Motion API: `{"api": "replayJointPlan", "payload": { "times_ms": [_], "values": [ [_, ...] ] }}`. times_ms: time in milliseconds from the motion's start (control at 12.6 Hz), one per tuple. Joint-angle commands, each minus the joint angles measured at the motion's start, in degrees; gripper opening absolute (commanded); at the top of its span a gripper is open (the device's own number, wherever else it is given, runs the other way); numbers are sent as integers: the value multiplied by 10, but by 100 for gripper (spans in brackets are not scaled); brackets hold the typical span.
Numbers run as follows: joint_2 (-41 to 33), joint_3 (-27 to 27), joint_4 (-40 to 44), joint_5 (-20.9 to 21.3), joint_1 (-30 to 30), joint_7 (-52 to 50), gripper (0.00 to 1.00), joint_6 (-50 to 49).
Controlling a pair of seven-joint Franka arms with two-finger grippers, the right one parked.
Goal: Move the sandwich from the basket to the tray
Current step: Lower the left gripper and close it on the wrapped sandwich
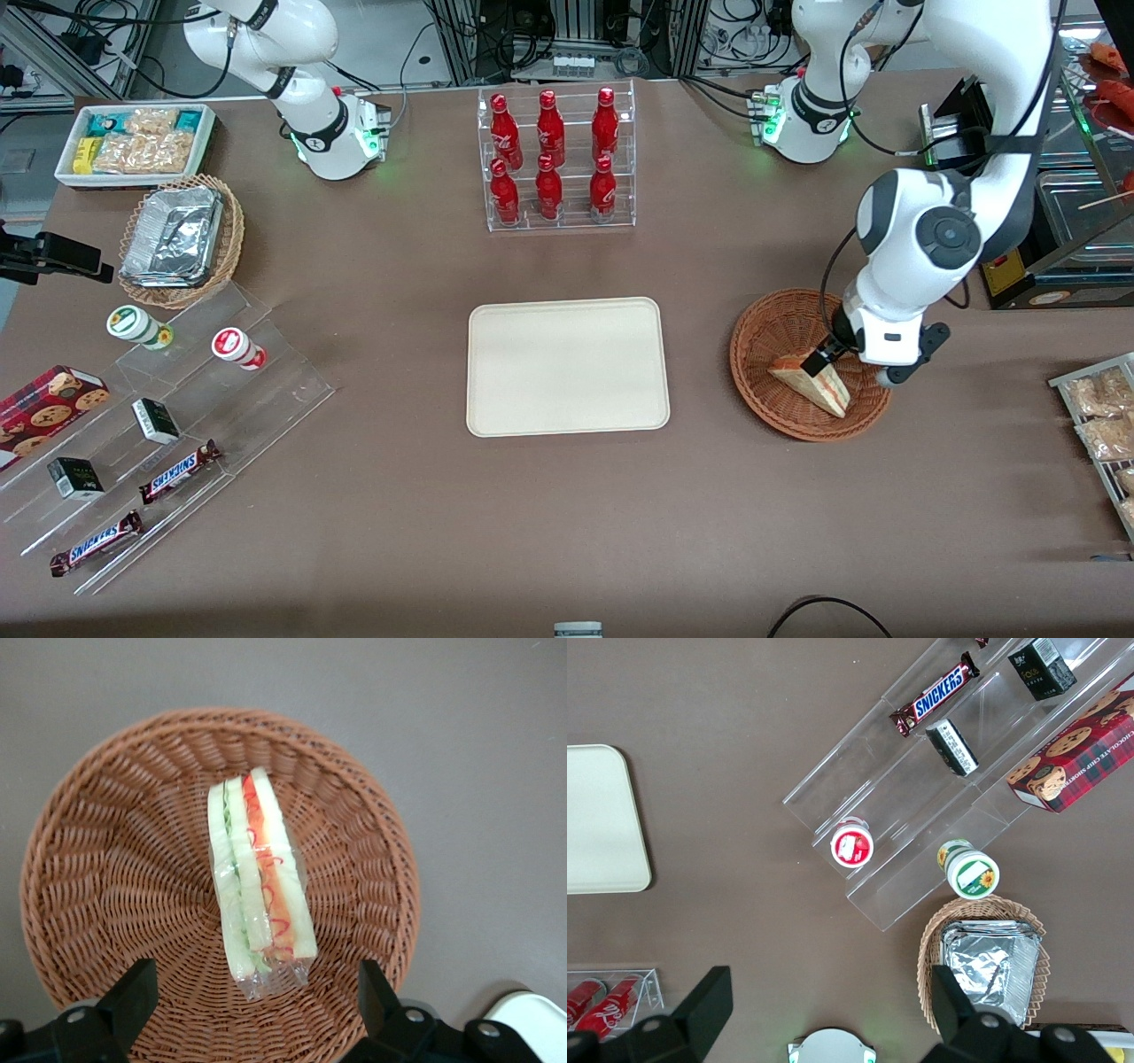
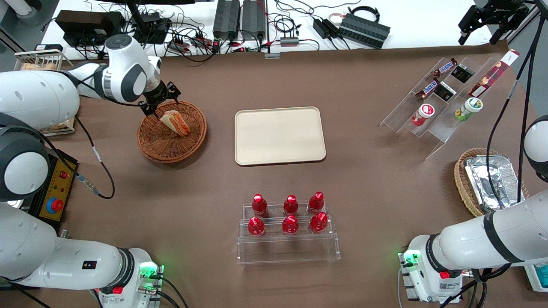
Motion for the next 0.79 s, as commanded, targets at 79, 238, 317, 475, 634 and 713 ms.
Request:
{"api": "replayJointPlan", "payload": {
  "times_ms": [79,238,317,475,634,713],
  "values": [
    [28,3,-1,1,-5,-19,100,33],
    [45,4,-1,1,-4,-21,100,51],
    [54,4,-1,1,-4,-21,100,58],
    [68,5,-1,1,-4,-21,90,72],
    [70,6,3,0,-3,-41,27,73],
    [71,6,6,0,-3,-42,0,73]
  ]
}}
